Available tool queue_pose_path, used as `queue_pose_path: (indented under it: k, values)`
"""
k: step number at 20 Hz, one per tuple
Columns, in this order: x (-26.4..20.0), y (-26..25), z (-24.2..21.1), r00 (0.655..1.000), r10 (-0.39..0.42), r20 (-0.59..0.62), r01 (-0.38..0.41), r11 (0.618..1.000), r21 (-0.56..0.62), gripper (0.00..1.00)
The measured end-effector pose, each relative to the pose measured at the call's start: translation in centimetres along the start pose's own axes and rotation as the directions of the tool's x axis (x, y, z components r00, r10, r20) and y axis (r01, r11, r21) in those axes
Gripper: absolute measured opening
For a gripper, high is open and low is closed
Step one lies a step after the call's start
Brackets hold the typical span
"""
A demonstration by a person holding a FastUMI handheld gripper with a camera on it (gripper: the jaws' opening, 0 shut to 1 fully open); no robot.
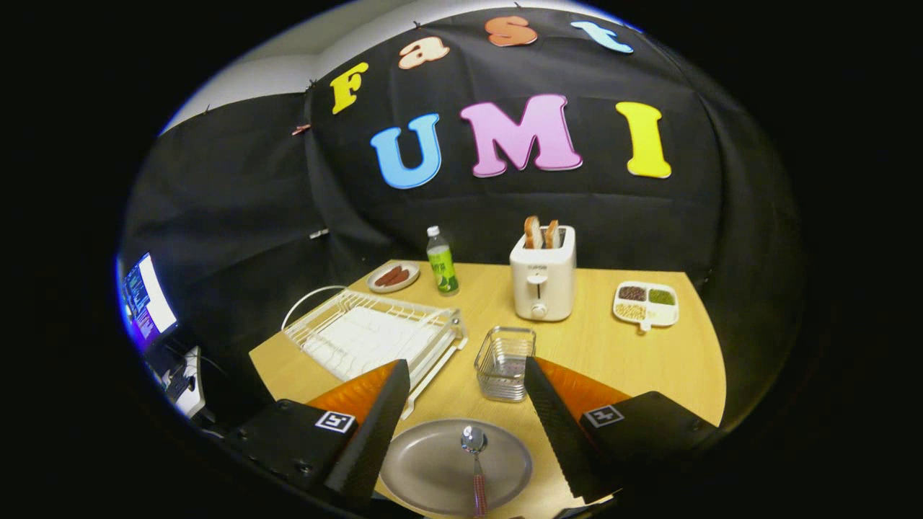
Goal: Take the plate from the dish rack, then take the spoon from the basket and place it into the plate.
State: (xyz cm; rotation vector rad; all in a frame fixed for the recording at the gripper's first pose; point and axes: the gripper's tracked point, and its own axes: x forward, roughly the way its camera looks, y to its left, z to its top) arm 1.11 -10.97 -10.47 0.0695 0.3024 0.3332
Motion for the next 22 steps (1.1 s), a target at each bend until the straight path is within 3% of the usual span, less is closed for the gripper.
queue_pose_path:
  k: [5, 11, 16, 22]
  values:
    - [-3.4, -1.2, 7.7, 0.966, -0.202, 0.162, 0.208, 0.978, -0.025, 0.98]
    - [-8.2, 0.5, 11.5, 0.87, -0.408, 0.278, 0.402, 0.912, 0.08, 0.98]
    - [-9.1, 3.0, 11.0, 0.833, -0.48, 0.276, 0.476, 0.875, 0.085, 0.98]
    - [-8.6, 5.7, 10.4, 0.818, -0.517, 0.253, 0.49, 0.856, 0.164, 0.98]
